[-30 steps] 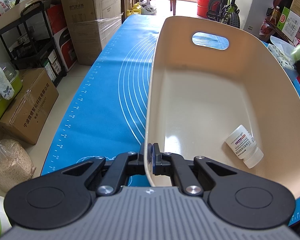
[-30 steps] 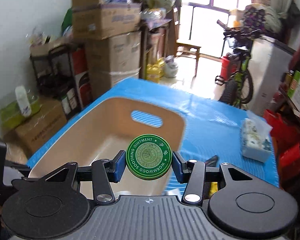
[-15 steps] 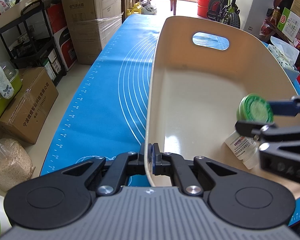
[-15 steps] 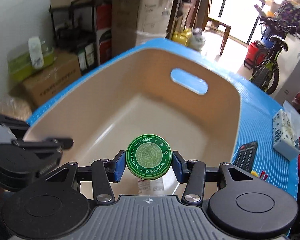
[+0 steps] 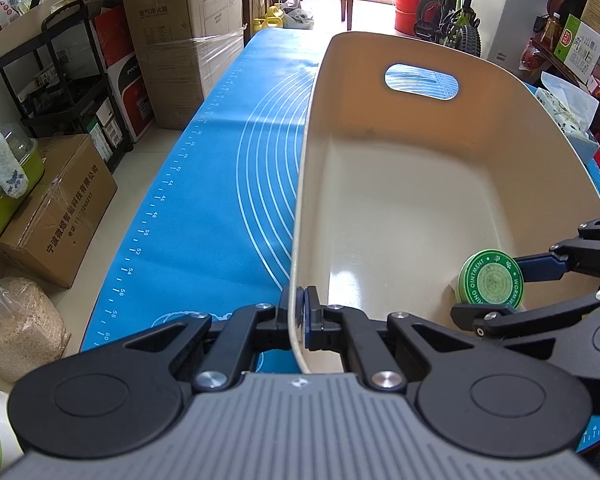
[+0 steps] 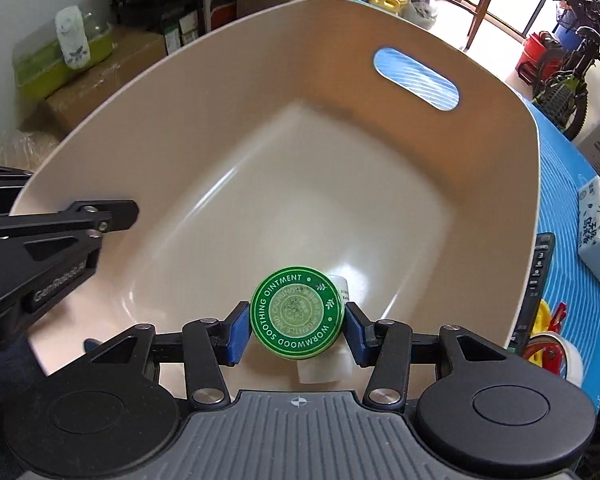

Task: Organize rigid objects
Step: 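Lower the green tin into the basket beside the bottle and release, then grasp the clear tape roll with the right tool and lift it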

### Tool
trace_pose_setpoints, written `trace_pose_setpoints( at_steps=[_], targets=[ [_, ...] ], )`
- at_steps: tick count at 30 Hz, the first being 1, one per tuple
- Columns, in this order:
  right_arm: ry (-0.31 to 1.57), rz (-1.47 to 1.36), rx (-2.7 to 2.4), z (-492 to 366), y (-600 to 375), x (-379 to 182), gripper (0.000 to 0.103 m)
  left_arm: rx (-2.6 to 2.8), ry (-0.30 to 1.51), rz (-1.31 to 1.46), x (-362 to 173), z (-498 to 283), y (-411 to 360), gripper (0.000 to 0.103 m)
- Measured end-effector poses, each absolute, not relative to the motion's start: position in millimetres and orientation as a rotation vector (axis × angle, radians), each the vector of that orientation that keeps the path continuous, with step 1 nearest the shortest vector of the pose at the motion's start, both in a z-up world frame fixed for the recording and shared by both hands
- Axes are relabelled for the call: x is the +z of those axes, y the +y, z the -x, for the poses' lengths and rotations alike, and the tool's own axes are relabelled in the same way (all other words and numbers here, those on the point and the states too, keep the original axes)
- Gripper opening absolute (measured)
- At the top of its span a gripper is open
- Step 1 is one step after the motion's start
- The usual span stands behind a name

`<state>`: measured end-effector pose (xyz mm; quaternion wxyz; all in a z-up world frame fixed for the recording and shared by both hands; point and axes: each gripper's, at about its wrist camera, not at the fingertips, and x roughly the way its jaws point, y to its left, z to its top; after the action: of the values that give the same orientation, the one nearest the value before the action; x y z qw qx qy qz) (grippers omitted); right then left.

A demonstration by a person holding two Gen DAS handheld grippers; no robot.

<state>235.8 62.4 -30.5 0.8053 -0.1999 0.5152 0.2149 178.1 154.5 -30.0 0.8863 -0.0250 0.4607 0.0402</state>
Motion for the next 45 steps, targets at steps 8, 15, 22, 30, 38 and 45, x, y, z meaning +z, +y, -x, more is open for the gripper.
trace_pose_setpoints(
  at_steps=[8,15,22,30,38,45],
  targets=[
    [1.026,0.378,0.486,-223.7,53.3,-17.2,0.069,0.084,0.96,0.055,-30.3,-177.9,154.0,0.006],
    [0.912,0.345,0.458,-210.1,33.2,16.0,0.081,0.083,0.967,0.056,-30.5,-178.1,153.4,0.006],
    [0.827,0.249,0.391,-204.8,-21.7,46.9,0.084,0.084,0.967,0.056,-30.3,-178.4,153.7,0.006],
    [0.788,0.152,0.269,-207.3,-95.4,54.8,0.091,0.084,0.968,0.056,-30.2,-178.4,153.9,0.006],
    [0.848,0.085,0.152,-218.7,-158.9,25.2,0.089,0.084,0.967,0.056,-30.3,-178.4,153.9,0.006],
    [0.91,0.048,0.153,-228.7,-177.2,-6.8,0.078,0.084,0.967,0.056,-30.3,-178.4,153.9,0.006]
  ],
)
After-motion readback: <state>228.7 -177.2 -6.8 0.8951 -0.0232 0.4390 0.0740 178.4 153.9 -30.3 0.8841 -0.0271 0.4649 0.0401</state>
